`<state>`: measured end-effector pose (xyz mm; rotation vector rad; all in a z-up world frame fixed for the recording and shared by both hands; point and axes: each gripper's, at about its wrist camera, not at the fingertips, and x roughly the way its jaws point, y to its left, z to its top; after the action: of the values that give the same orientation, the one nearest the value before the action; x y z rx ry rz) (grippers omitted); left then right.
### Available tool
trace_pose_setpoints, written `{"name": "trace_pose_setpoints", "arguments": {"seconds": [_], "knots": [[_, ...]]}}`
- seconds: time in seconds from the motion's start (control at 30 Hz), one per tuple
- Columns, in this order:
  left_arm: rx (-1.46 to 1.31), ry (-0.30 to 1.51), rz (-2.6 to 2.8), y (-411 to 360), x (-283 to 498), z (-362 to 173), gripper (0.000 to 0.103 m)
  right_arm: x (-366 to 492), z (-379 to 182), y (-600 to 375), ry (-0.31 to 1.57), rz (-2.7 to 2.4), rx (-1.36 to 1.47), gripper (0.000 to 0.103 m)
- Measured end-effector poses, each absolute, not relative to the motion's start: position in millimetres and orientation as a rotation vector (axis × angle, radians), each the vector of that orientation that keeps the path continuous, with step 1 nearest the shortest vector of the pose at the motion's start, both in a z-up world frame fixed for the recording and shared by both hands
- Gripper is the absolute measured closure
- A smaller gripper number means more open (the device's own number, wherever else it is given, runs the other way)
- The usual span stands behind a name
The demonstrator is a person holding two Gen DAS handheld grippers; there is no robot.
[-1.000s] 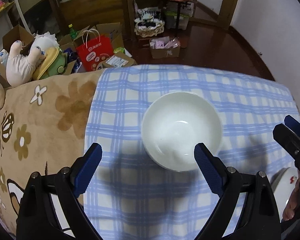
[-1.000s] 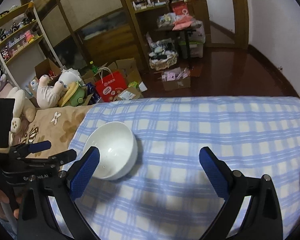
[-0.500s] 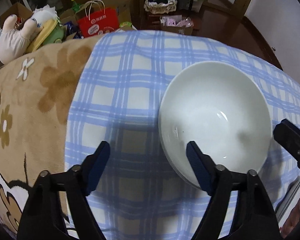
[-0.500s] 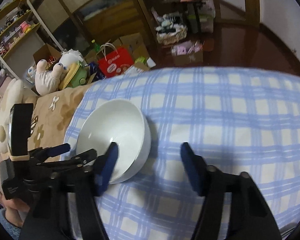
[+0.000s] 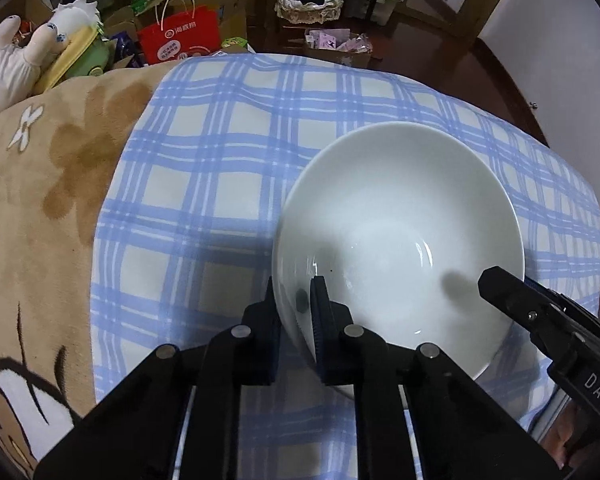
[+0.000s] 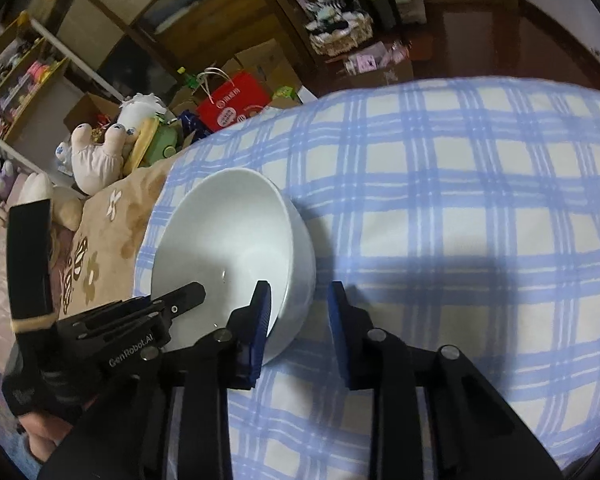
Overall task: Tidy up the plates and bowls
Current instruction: 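Grasp the white bowl rim with the left tool while the right tool grips it too, then lift and carry the white bowl with both tools beside the cherry plates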
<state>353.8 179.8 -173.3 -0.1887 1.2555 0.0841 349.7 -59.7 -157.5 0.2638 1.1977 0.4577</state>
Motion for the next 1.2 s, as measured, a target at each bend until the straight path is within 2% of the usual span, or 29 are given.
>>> {"name": "trace_pose_setpoints", "arguments": {"seconds": [0.07, 0.2, 0.43, 1.2], "knots": [[-0.198, 1.248, 0.069, 177.5, 352.6, -169.4, 0.09, 349.6, -159.8, -60.6, 1.22, 0.453, 0.274, 0.084], [-0.205, 1.232, 0.054, 175.2, 342.9, -162.4, 0.089, 343.9, -154.9, -56.0, 1.215, 0.417, 0.212, 0.088], [-0.244, 1.277, 0.06, 171.3, 321.8, -159.8, 0.089, 321.3, -130.9, -54.6, 1.168, 0.42, 0.117, 0.088], [-0.261, 1.237, -0.011, 94.1, 229.3, -104.3, 0.088, 219.4, -68.2, -132.5, 1.072, 0.354, 0.093, 0.088]]}}
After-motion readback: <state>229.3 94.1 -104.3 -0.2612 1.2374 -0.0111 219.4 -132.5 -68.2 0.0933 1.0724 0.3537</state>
